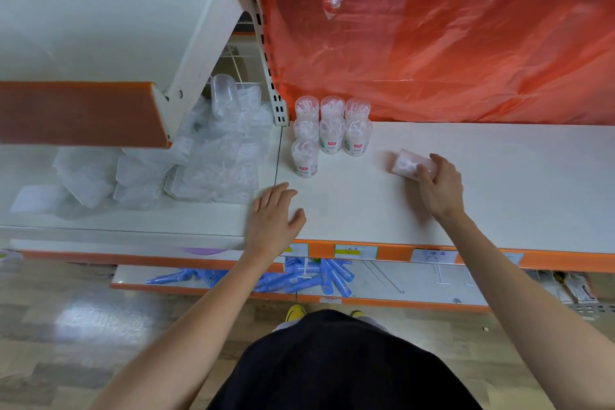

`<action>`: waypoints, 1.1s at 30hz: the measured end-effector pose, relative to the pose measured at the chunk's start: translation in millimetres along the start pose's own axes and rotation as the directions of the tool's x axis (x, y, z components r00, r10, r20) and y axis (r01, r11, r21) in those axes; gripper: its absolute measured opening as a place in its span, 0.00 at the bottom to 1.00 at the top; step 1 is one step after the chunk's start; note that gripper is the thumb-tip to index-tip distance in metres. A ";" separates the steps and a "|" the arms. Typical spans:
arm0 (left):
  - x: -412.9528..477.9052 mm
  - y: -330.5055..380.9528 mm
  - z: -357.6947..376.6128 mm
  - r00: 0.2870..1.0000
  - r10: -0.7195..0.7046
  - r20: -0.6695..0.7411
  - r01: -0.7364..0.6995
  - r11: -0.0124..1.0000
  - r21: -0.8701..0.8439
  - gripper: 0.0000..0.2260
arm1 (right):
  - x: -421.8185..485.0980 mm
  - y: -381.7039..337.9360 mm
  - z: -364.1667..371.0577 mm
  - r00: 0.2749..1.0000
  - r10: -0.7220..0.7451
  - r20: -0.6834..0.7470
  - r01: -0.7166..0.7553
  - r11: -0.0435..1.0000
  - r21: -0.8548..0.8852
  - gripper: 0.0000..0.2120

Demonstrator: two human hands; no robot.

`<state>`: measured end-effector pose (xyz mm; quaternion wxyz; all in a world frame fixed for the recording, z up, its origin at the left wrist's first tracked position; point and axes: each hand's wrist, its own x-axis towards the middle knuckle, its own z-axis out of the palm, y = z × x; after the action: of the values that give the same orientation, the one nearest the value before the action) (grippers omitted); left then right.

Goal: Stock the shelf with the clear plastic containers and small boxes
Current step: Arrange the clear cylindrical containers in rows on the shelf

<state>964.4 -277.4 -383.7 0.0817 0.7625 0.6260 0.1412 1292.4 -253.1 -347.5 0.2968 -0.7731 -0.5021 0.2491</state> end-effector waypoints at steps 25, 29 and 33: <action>33.6 73.6 -13.5 0.862 -0.213 0.460 0.507 0.355 -0.786 0.08 | -66.9 -67.7 77.9 0.972 0.210 0.108 -0.235 0.889 0.392 0.21; 40.6 83.5 -16.5 0.829 -0.156 0.537 0.559 0.234 -0.795 0.11 | -71.7 -63.7 79.6 0.979 0.179 0.102 -0.206 0.877 0.434 0.24; 42.9 88.6 -13.1 0.829 -0.134 0.543 0.559 0.213 -0.801 0.09 | -77.4 -58.2 81.2 0.986 0.125 0.109 -0.163 0.855 0.493 0.16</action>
<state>1050.3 -254.1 -339.7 0.6536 0.4119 0.5513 0.3151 1171.5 -289.0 -356.3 0.4488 -0.6956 -0.3715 0.4203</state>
